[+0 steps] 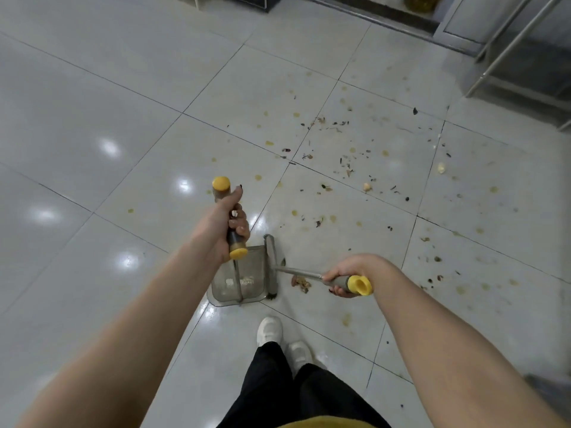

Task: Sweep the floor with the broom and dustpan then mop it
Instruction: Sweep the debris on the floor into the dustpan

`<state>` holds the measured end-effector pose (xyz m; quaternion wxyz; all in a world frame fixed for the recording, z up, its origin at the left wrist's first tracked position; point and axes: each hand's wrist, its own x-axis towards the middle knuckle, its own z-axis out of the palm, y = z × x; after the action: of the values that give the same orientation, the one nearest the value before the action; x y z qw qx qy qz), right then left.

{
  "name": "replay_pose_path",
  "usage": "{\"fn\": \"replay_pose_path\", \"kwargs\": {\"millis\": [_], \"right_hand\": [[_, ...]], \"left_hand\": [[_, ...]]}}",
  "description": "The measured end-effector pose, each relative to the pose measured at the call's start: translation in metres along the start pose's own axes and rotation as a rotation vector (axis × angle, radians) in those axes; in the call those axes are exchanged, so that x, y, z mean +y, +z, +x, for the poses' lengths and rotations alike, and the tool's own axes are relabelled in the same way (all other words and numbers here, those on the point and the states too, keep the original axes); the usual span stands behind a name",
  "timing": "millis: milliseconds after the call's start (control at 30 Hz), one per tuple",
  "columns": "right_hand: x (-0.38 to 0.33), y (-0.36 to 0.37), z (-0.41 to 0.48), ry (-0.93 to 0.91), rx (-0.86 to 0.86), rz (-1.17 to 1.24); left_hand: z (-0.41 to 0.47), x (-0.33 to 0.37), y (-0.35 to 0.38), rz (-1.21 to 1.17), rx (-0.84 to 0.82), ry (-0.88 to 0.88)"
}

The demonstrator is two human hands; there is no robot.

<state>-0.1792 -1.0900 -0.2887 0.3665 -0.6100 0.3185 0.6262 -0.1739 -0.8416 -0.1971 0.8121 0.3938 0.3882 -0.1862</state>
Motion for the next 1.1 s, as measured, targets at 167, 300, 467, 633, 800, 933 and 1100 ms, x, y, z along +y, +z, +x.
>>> {"fn": "replay_pose_path", "kwargs": {"millis": [167,300,467,633,800,933,1100], "right_hand": [[-0.013,0.004,0.008,0.013,0.033,0.004],[-0.013,0.018,0.022,0.090,0.078,-0.119],[0.007,0.009,0.033,0.134,0.111,-0.052],[0.038,-0.017,0.033,0.145,0.075,0.079],[0.072,-0.056,0.022,0.175,0.104,0.137],[0.091,-0.083,0.011,0.175,0.161,0.148],[0.095,-0.100,-0.001,0.151,0.208,0.139]], "left_hand": [[0.024,0.007,-0.002,0.060,0.027,0.001],[0.032,0.009,0.002,0.105,0.037,-0.008],[0.035,0.011,0.009,0.123,0.028,-0.019],[0.032,0.002,0.026,0.161,0.020,-0.037],[0.028,-0.007,0.038,0.177,0.035,-0.015],[0.024,-0.014,0.049,0.202,0.036,-0.015],[0.019,-0.018,0.060,0.189,0.030,-0.019]]}}
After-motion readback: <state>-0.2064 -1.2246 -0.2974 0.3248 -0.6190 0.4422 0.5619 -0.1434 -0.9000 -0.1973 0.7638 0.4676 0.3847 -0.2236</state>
